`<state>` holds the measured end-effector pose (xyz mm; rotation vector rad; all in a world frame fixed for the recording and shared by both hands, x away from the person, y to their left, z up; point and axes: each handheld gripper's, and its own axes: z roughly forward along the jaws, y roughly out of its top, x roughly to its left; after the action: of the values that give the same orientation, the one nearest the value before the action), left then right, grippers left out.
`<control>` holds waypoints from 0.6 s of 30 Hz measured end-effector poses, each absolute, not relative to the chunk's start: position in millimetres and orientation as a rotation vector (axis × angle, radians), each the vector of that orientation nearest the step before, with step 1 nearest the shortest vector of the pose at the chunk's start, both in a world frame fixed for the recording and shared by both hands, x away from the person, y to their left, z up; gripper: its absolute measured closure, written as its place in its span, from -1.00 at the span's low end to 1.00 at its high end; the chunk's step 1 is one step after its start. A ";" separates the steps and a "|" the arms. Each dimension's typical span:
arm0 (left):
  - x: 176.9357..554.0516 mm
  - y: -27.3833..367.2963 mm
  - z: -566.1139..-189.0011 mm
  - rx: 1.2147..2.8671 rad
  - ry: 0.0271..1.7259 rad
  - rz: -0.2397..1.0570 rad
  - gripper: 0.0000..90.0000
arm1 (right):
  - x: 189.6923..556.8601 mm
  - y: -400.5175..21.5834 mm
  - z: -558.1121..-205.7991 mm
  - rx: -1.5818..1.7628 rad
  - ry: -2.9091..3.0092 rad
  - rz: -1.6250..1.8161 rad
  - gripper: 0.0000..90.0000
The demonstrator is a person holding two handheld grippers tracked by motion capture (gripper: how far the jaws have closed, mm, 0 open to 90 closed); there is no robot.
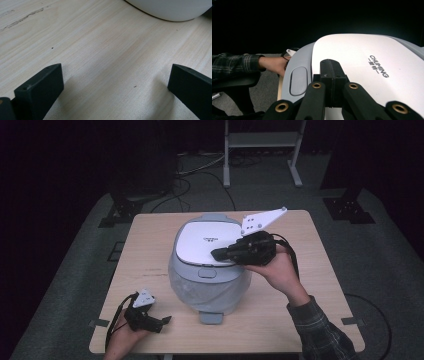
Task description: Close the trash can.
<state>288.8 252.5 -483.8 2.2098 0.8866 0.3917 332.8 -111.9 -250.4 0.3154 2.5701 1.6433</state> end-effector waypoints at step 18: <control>288.7 252.5 -483.8 2.210 0.885 0.391 -1.00 | 328.8 -99.9 -251.4 0.276 2.642 1.590 1.00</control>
<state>288.7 252.5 -483.8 2.2105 0.8854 0.3913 328.8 -99.9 -251.4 0.2763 2.6424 1.5903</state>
